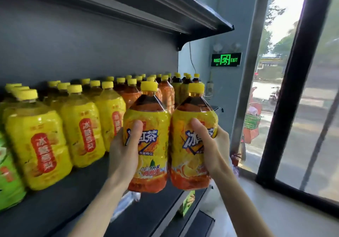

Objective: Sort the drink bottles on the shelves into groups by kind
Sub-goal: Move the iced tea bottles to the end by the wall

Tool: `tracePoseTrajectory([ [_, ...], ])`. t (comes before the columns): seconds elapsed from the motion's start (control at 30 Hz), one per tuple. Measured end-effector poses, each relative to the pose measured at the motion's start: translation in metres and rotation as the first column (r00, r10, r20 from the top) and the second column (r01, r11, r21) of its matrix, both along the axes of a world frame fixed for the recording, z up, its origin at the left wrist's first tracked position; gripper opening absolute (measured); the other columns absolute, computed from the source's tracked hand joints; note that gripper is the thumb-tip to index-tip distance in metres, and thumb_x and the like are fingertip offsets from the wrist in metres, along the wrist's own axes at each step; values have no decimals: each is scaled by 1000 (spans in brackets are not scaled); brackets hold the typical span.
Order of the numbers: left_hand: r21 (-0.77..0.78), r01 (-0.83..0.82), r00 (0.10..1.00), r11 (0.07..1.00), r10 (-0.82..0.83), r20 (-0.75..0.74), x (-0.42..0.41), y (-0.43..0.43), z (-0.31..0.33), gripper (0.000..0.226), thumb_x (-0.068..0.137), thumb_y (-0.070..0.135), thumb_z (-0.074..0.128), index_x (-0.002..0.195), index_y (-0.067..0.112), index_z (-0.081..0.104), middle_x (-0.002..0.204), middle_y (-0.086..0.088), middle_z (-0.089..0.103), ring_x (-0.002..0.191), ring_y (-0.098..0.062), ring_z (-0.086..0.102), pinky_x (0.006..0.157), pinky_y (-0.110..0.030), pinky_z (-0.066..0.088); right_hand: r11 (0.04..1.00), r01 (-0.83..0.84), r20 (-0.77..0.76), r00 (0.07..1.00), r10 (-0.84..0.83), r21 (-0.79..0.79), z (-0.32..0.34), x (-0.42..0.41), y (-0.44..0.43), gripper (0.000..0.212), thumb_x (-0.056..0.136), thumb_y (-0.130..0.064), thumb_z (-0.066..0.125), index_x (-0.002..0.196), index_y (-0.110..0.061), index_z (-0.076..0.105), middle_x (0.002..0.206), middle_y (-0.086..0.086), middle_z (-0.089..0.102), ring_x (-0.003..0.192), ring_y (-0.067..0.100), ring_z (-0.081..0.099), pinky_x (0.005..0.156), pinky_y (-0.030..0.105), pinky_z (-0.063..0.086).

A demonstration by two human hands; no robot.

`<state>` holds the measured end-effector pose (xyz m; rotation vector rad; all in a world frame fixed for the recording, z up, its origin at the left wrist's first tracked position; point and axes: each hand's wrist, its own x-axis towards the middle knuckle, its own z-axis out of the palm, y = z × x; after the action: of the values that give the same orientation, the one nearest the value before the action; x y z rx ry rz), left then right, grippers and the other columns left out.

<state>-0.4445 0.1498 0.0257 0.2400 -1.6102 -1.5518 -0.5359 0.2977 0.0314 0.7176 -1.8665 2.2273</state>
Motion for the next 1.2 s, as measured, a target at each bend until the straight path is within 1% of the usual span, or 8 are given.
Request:
tracePoseTrajectory([
  [0.2, 8, 60, 998, 998, -60, 22, -126, 18, -6, 46, 68, 65, 48, 104, 38, 58, 94, 11, 71, 81, -2, 69, 63, -19, 54, 995, 98, 5, 995, -98, 5, -11, -119, 19, 62, 53, -68, 65, 85, -16, 71, 75, 0, 75, 71, 16, 73, 67, 28, 58],
  [0.43, -6, -5, 1000, 1000, 5, 17, -263, 43, -7, 52, 74, 67, 50, 112, 33, 60, 95, 18, 71, 87, 2, 66, 70, -18, 51, 998, 53, 13, 998, -53, 39, -8, -266, 38, 62, 53, -69, 65, 83, -16, 71, 77, 2, 75, 73, 18, 73, 73, 38, 61],
  [0.67, -36, -188, 981, 982, 189, 46, -358, 43, -4, 46, 74, 68, 46, 100, 32, 61, 89, 18, 70, 83, 8, 64, 68, -9, 49, 992, -127, 33, 991, 126, 24, -2, -384, 19, 60, 57, -64, 69, 84, -10, 73, 80, 8, 75, 77, 24, 73, 78, 47, 59],
  [0.73, -40, -250, 966, 967, 252, 52, -378, 35, -5, 48, 73, 71, 46, 99, 33, 61, 92, 15, 70, 85, 4, 65, 74, -17, 50, 982, -188, 34, 982, 187, 18, -2, -410, 5, 61, 58, -63, 70, 85, -8, 72, 81, 9, 75, 77, 26, 73, 79, 49, 58],
  [0.83, -68, -349, 934, 935, 353, 50, -404, 20, -6, 59, 72, 79, 45, 104, 32, 60, 97, 12, 70, 91, -1, 65, 81, -26, 50, 961, -276, 16, 961, 276, 21, 0, -444, -19, 58, 58, -61, 70, 85, -10, 72, 79, 5, 76, 75, 22, 73, 76, 44, 60],
  [0.93, -84, -433, 898, 898, 437, 44, -425, 9, -6, 45, 75, 74, 45, 97, 37, 57, 93, 14, 68, 84, 6, 64, 73, -19, 47, 935, -353, -16, 935, 353, 28, 1, -473, -40, 55, 58, -61, 69, 86, -13, 72, 79, 0, 76, 73, 17, 74, 70, 34, 60],
  [1.07, -42, -485, 872, 873, 487, 48, -450, 2, -8, 53, 71, 70, 45, 105, 31, 57, 95, 10, 69, 82, 3, 66, 73, -20, 49, 893, -449, -42, 892, 449, 10, 0, -507, -60, 60, 59, -59, 70, 95, -11, 72, 82, 1, 77, 75, 17, 74, 64, 27, 58],
  [1.2, -43, -553, 828, 832, 554, 83, -468, 3, -10, 51, 66, 70, 45, 101, 34, 54, 90, 15, 66, 77, 12, 62, 64, -11, 46, 851, -525, -43, 850, 526, 20, -7, -534, -72, 59, 60, -58, 71, 98, -13, 71, 86, 2, 77, 79, 18, 74, 70, 34, 60],
])
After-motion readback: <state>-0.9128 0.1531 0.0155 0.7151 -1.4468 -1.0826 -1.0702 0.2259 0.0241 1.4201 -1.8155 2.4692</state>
